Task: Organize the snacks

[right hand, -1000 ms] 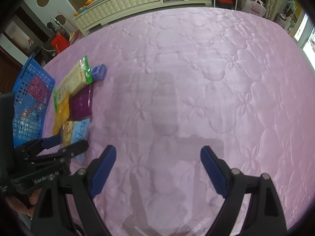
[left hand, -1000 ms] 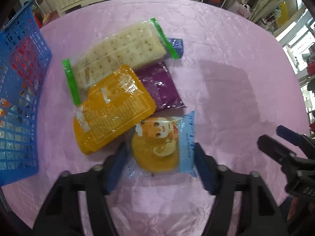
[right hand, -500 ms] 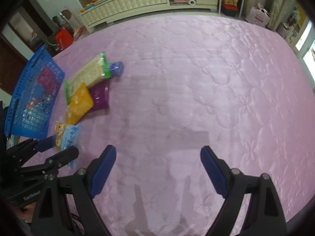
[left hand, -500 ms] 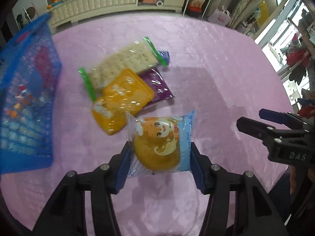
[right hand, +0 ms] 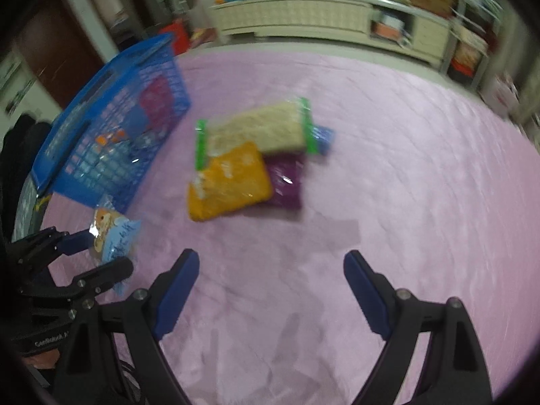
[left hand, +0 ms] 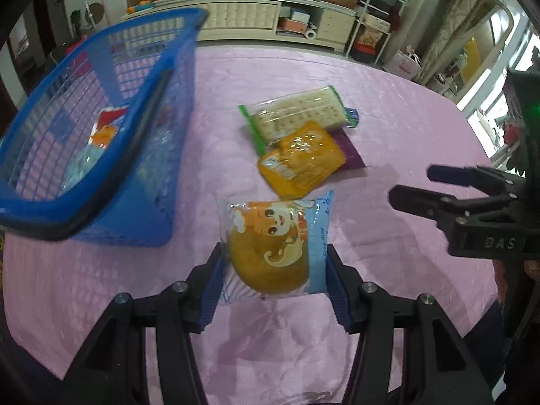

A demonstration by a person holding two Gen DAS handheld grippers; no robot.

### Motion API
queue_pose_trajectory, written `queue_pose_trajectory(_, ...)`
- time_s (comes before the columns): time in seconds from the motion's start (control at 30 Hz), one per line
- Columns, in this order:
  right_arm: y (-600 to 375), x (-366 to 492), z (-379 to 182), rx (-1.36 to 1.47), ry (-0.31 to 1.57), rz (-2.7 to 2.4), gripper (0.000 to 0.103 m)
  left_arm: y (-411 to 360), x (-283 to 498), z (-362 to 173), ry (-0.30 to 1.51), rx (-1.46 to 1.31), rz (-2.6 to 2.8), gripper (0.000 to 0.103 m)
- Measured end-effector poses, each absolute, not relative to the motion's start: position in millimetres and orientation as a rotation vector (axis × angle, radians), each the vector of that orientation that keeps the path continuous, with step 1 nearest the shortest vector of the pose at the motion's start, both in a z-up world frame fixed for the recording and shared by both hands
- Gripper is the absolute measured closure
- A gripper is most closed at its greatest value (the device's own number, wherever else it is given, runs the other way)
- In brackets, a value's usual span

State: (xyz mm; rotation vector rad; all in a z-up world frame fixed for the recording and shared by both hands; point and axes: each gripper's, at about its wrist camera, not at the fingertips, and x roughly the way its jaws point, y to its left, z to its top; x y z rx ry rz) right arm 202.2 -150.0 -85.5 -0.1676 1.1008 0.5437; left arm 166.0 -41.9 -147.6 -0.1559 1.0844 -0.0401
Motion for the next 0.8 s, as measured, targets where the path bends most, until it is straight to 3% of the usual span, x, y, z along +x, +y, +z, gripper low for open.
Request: queue_pose_trajectory(0.8, -33, 237, -144, -0.631, 1.077, 0.755, 0.011, -14, 151, -167, 1.104, -0.195, 0.053, 0.050)
